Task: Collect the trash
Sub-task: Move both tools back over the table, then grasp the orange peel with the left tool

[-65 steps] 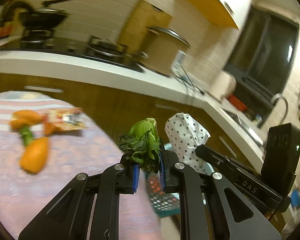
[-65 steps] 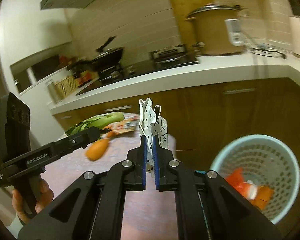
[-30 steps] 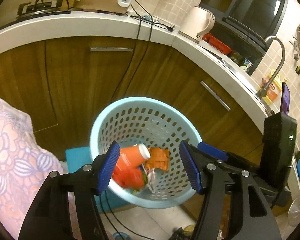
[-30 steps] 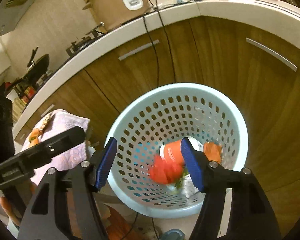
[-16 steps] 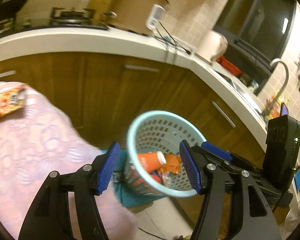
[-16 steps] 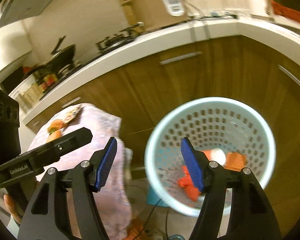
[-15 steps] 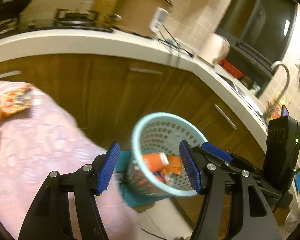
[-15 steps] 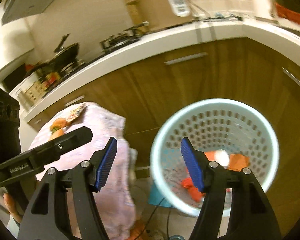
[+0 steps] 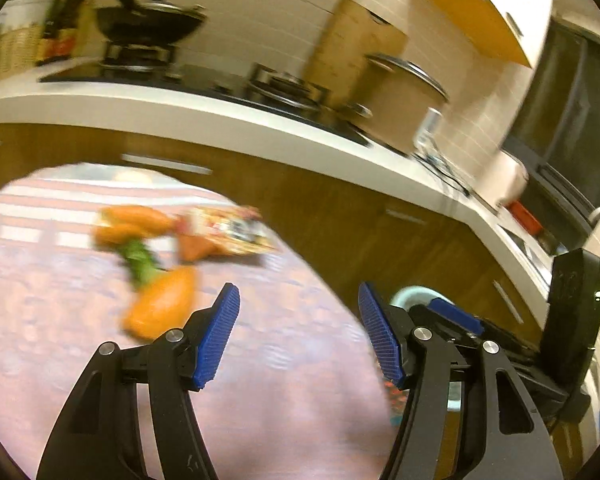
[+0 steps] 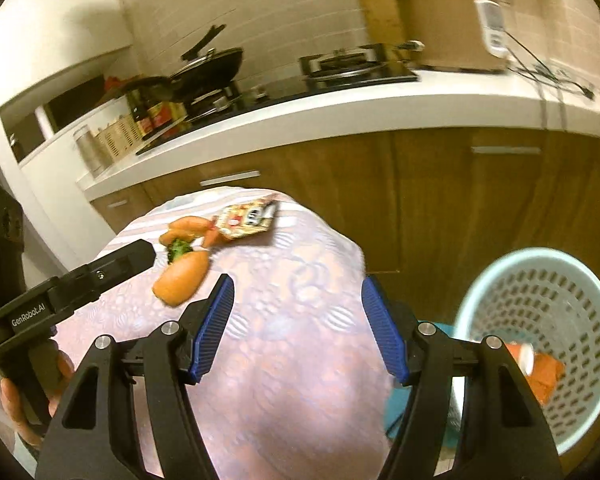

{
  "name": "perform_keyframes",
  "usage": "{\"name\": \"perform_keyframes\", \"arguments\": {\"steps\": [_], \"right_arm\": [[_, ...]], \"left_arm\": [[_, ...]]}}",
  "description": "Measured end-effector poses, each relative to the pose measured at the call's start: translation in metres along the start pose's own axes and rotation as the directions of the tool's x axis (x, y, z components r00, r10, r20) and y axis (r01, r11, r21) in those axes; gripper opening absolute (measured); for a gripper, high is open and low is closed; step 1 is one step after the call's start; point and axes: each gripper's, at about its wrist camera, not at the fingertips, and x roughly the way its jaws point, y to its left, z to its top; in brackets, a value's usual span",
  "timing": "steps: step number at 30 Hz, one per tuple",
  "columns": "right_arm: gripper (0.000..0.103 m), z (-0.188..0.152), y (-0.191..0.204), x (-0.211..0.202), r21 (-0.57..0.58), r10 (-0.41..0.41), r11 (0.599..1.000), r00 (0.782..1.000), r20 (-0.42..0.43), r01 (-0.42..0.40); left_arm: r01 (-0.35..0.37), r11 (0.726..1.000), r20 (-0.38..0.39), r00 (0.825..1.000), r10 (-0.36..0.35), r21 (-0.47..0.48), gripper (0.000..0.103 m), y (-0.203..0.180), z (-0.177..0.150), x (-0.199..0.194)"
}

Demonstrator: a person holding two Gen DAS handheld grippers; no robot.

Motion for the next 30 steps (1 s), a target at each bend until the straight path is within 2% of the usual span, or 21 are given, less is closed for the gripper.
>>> {"name": "perform_keyframes", "arguments": {"steps": [2, 7, 10, 14, 19, 24, 26, 30], "right_arm": [[0.063, 0.003, 0.013, 0.013, -0.02, 0.017, 1.0, 1.0, -0.004, -0.017], [0.063, 0.006, 0.034, 0.059, -0.03, 0.008, 1.0, 1.0, -0.016, -0.008], [0.063, 0.004, 0.039, 0.086, -0.018, -0.013, 1.0, 0.999, -0.03, 0.012], [0.063, -0.002, 0.039, 0.113, -0.017, -0.056, 0.998, 0.994, -0.097, 0.054], [0.063, -0.002, 0.035, 0.12, -0.01, -0.022, 1.0, 0.991, -0.134, 0.021], [0.063, -0.003, 0.036, 0.123, -0.012, -0.026, 1.0, 0.989, -0.145, 0.025], [0.063, -0.004, 0.038, 0.123, -0.018, -0.027, 1.0, 0.989, -0.148, 0.025], [0.063, -0.004, 0.037, 0.124, -0.01, -0.023, 1.0, 0.988, -0.153, 0.021]], "left_arm": [[-0.05, 0.999, 0.011, 0.999, 0.05, -0.011, 0.061, 0.018, 0.002, -0.004], [-0.113, 0.992, -0.023, 0.993, 0.112, -0.05, 0.061, 0.058, 0.003, 0.004], [-0.127, 0.991, -0.069, 0.99, 0.123, -0.046, 0.061, 0.071, -0.001, 0.018], [-0.126, 0.991, -0.101, 0.988, 0.12, -0.051, 0.061, 0.082, -0.008, 0.035], [-0.148, 0.988, -0.12, 0.983, 0.142, -0.047, 0.064, 0.086, -0.012, 0.047], [-0.186, 0.982, -0.136, 0.972, 0.189, 0.031, 0.07, 0.074, -0.015, 0.055], [-0.209, 0.976, -0.149, 0.965, 0.215, 0.053, 0.07, 0.071, -0.015, 0.059], [-0.218, 0.975, -0.17, 0.96, 0.223, 0.049, 0.069, 0.075, -0.016, 0.063]]}}
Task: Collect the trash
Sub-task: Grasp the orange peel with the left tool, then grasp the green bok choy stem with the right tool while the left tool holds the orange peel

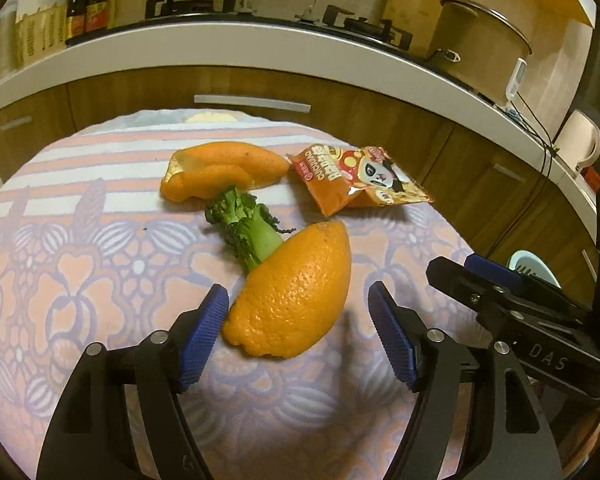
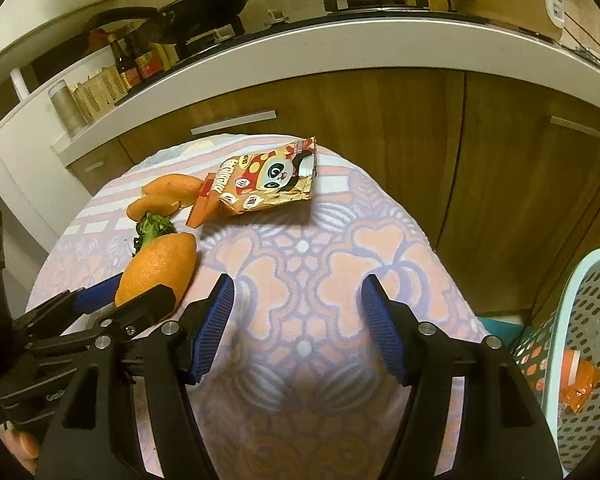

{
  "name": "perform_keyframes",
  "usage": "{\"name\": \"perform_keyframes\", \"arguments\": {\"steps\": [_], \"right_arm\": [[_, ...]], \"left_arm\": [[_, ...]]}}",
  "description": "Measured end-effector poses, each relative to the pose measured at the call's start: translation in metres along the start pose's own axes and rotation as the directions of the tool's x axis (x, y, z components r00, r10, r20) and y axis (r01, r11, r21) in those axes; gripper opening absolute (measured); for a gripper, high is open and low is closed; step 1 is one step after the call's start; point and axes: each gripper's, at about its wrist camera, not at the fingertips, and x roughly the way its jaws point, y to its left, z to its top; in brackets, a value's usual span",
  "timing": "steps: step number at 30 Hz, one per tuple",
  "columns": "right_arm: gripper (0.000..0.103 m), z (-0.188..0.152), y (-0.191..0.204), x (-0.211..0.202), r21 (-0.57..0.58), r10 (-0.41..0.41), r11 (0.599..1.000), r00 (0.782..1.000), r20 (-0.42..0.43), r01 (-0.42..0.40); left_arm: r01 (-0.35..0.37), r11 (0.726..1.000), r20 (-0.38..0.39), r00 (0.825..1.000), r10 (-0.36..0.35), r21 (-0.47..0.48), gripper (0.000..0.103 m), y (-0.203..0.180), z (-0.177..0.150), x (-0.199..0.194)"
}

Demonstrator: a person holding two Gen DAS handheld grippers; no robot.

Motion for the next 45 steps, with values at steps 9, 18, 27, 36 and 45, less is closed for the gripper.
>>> {"name": "perform_keyframes", "arguments": {"steps": [9, 18, 27, 36, 45], "right_arm": [[0.063, 0.0, -0.007, -0.007, 0.023, 0.046, 0.999, 0.999, 0.027, -0.047], [0.063, 0.013, 0.021, -0.013, -0.019, 0.111, 0.994, 0.994, -0.018, -0.112], [0.063, 0.015, 0.053, -0.02, -0.069, 0.137, 0.988, 0.99, -0.018, -0.138], [0.063, 0.001, 0.055, -0.021, -0.067, 0.141, 0.988, 0.989, -0.034, -0.143], [0.063, -0.014, 0.05, -0.022, -0.047, 0.134, 0.99, 0.99, -0.049, -0.136]], "left_arm": [[0.066, 0.996, -0.004, 0.998, -0.067, -0.066, 0.039, 0.016, -0.009, -0.011], [0.226, 0.955, 0.047, 0.974, -0.222, -0.192, 0.03, 0.045, -0.027, -0.058], [0.378, 0.866, 0.11, 0.925, -0.362, -0.326, 0.031, 0.089, -0.05, -0.076], [0.434, 0.836, 0.198, 0.9, -0.388, -0.335, 0.032, 0.1, -0.061, -0.099], [0.437, 0.798, 0.252, 0.898, -0.361, -0.415, 0.03, 0.139, -0.088, -0.123]]}}
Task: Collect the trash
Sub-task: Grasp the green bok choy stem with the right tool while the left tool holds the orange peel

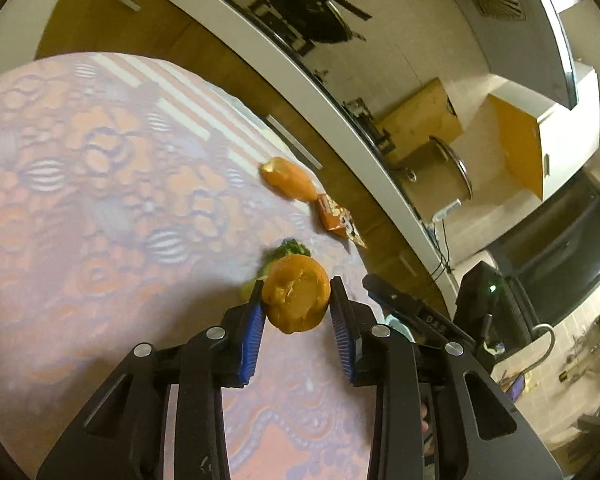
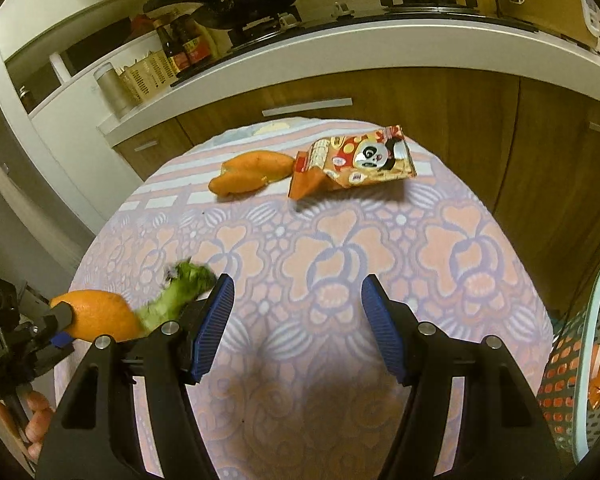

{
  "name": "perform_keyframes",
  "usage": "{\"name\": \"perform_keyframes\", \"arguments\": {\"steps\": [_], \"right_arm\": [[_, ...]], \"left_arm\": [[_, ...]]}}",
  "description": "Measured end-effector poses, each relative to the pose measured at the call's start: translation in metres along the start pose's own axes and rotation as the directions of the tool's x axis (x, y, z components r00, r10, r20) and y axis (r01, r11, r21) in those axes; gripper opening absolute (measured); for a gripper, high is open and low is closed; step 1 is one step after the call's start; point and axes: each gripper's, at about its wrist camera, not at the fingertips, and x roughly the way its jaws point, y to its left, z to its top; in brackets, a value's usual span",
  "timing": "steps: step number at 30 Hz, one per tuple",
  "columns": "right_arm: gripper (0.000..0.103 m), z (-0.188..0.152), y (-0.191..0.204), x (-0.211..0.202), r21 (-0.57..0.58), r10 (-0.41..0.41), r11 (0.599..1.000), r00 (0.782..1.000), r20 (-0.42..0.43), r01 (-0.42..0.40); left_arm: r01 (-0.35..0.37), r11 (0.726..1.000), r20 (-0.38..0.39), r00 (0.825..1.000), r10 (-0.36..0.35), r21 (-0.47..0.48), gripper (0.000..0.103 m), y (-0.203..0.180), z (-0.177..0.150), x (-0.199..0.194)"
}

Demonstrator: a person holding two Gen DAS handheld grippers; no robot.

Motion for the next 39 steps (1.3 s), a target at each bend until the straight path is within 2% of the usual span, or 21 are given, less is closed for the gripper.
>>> {"name": "perform_keyframes", "arguments": {"steps": [2, 4, 7, 10, 13, 15, 17, 20, 22, 23, 25, 29, 30, 31, 32, 33, 36, 39], "right_arm": [[0.063, -0.003, 0.001, 0.001, -0.001, -0.001, 1.0, 1.0, -0.004, 0.001], [0.063, -0.005, 0.002, 0.003, 0.003, 0.004, 1.0, 1.0, -0.011, -0.004], [0.063, -0.009, 0.011, 0.004, -0.005, 0.027, 1.0, 0.999, -0.021, -0.027], [0.063, -0.012, 0.034, 0.006, -0.053, 0.056, 0.997, 0.998, -0.039, -0.058], [0.063, -0.017, 0.064, 0.013, -0.1, 0.102, 0.989, 0.991, -0.085, -0.111], [0.063, -0.02, 0.08, 0.018, -0.124, 0.098, 0.986, 0.99, -0.102, -0.11], [0.063, -0.022, 0.087, 0.02, -0.134, 0.091, 0.985, 0.99, -0.11, -0.106], [0.063, -0.025, 0.087, 0.021, -0.124, 0.084, 0.987, 0.989, -0.119, -0.099], [0.063, -0.027, 0.086, 0.021, -0.12, 0.072, 0.989, 0.99, -0.118, -0.086], [0.063, -0.028, 0.084, 0.019, -0.118, 0.072, 0.989, 0.99, -0.118, -0.086], [0.063, -0.03, 0.085, 0.018, -0.123, 0.072, 0.989, 0.99, -0.118, -0.086], [0.063, -0.031, 0.088, 0.014, -0.137, 0.066, 0.987, 0.991, -0.114, -0.081], [0.063, -0.03, 0.089, 0.013, -0.135, 0.066, 0.988, 0.992, -0.111, -0.08], [0.063, -0.029, 0.09, 0.014, -0.134, 0.066, 0.988, 0.992, -0.111, -0.081], [0.063, -0.027, 0.092, 0.015, -0.131, 0.067, 0.988, 0.991, -0.112, -0.081], [0.063, -0.025, 0.095, 0.018, -0.129, 0.069, 0.988, 0.991, -0.116, -0.084], [0.063, -0.025, 0.106, 0.028, -0.13, 0.071, 0.987, 0.988, -0.139, -0.089], [0.063, -0.027, 0.115, 0.044, -0.122, 0.053, 0.99, 0.984, -0.168, -0.075]], "left_arm": [[0.0, 1.0, 0.016, 1.0, 0.0, -0.01, 0.03, 0.007, -0.003, -0.013], [-0.036, 0.999, 0.027, 0.999, 0.037, -0.012, 0.028, 0.013, -0.004, -0.021], [-0.13, 0.991, 0.039, 0.991, 0.131, -0.022, 0.027, 0.022, -0.006, -0.027], [-0.185, 0.983, 0.059, 0.981, 0.186, -0.013, 0.027, 0.027, -0.009, -0.031], [-0.219, 0.975, 0.035, 0.975, 0.218, 0.022, 0.027, 0.025, -0.01, -0.031], [-0.275, 0.957, -0.027, 0.96, 0.278, 0.094, 0.039, 0.017, -0.012, -0.025], [-0.329, 0.921, -0.089, 0.932, 0.353, 0.207, 0.041, 0.006, -0.019, -0.018], [-0.326, 0.891, -0.131, 0.915, 0.381, 0.315, 0.045, -0.005, -0.033, -0.015], [-0.337, 0.883, -0.112, 0.914, 0.39, 0.327, 0.063, -0.007, -0.034, -0.017], [-0.352, 0.878, -0.095, 0.911, 0.401, 0.325, 0.066, -0.007, -0.034, -0.017], [-0.383, 0.867, -0.073, 0.902, 0.426, 0.318, 0.067, -0.004, -0.029, -0.014], [-0.351, 0.877, -0.084, 0.914, 0.397, 0.328, 0.067, -0.004, -0.02, -0.002], [-0.342, 0.878, -0.089, 0.916, 0.391, 0.335, 0.064, -0.006, -0.021, 0.001], [-0.34, 0.875, -0.094, 0.915, 0.392, 0.346, 0.056, -0.008, -0.022, 0.007], [-0.358, 0.86, -0.084, 0.907, 0.414, 0.364, 0.048, -0.01, -0.023, 0.013], [-0.357, 0.856, -0.086, 0.906, 0.415, 0.375, 0.033, -0.011, -0.024, 0.015], [-0.332, 0.889, -0.068, 0.926, 0.37, 0.316, 0.028, -0.005, -0.019, 0.009], [-0.337, 0.91, -0.031, 0.934, 0.355, 0.242, 0.027, 0.006, -0.013, -0.001]]}}
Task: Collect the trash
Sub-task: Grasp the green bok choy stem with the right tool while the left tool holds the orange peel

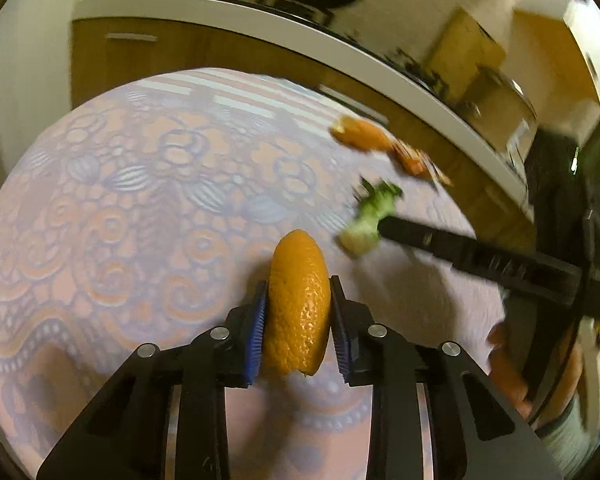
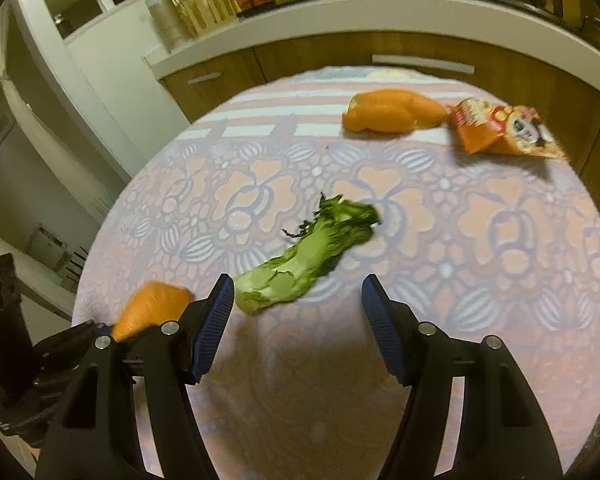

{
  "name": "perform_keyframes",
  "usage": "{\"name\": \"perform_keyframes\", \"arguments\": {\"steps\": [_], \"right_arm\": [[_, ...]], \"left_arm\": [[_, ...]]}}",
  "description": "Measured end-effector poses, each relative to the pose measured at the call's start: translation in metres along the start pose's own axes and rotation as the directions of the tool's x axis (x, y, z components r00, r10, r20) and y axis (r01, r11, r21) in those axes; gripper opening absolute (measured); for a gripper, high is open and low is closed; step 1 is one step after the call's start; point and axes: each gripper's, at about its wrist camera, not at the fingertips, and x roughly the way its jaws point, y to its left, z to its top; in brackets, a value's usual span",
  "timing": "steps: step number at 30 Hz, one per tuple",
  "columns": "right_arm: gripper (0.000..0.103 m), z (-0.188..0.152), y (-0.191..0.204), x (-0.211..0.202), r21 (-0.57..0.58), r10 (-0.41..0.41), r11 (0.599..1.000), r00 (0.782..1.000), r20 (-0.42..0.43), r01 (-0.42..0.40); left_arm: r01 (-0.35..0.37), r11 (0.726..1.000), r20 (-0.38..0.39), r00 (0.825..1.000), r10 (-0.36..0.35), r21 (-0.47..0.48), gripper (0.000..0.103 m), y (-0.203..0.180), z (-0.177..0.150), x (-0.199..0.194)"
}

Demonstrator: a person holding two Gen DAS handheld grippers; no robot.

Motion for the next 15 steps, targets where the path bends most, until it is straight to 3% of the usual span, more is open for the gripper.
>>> {"name": "perform_keyframes", "arguments": {"steps": [6, 10, 13, 15], "right_arm": [[0.068, 0.01, 0.013, 0.023, 0.032, -0.008, 0.999, 1.0, -0.01, 0.008], [0.067, 0.017, 0.025, 0.032, 0.016, -0.09, 0.996, 0.996, 0.002, 0.09], [0.04, 0.015, 0.037, 0.036, -0.045, -0.206, 0.977, 0.978, 0.021, 0.206], [0.033, 0.013, 0.036, 0.033, -0.051, -0.168, 0.984, 0.986, 0.021, 0.169]], "left_arm": [[0.017, 0.999, 0.028, 0.999, -0.016, -0.042, 0.027, 0.009, -0.001, -0.007], [-0.012, 0.999, 0.056, 0.998, 0.013, -0.03, 0.027, 0.005, -0.003, -0.013], [-0.017, 0.999, 0.075, 0.997, 0.019, -0.034, 0.027, 0.003, -0.003, -0.02], [-0.008, 0.999, 0.085, 0.996, 0.011, -0.033, 0.027, -0.002, -0.002, -0.025]]}}
